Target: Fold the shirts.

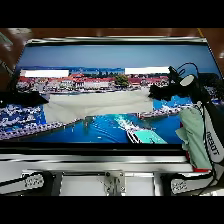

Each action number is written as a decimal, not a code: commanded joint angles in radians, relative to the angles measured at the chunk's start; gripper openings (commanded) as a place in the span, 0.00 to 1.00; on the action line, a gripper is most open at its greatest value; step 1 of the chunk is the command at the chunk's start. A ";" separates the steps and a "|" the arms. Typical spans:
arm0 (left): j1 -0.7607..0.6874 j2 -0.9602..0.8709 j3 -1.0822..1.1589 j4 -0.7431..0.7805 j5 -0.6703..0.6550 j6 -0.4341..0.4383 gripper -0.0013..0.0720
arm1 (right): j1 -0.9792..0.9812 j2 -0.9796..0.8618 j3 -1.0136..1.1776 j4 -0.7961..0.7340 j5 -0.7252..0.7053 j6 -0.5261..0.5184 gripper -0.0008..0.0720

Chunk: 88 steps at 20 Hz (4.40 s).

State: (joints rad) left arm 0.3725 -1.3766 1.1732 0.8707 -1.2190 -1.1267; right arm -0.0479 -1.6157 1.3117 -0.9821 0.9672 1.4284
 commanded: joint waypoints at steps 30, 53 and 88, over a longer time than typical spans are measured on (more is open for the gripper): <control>-0.114 -0.233 0.334 -0.147 -0.129 -0.116 0.78 | -0.070 -0.346 0.174 0.327 0.064 -0.109 0.11; -1.025 -0.543 0.281 -0.594 0.479 -0.131 0.07 | -0.086 0.496 0.174 0.186 0.474 0.136 0.11; 0.131 0.143 0.281 -0.062 -0.084 -0.108 0.07 | 0.529 -0.237 0.174 0.687 -0.013 -0.007 0.80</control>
State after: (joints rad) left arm 0.5232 -1.2324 1.4544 0.8078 -1.3045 -1.2377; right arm 0.5346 -1.8774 1.4853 -0.1886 0.8051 1.3376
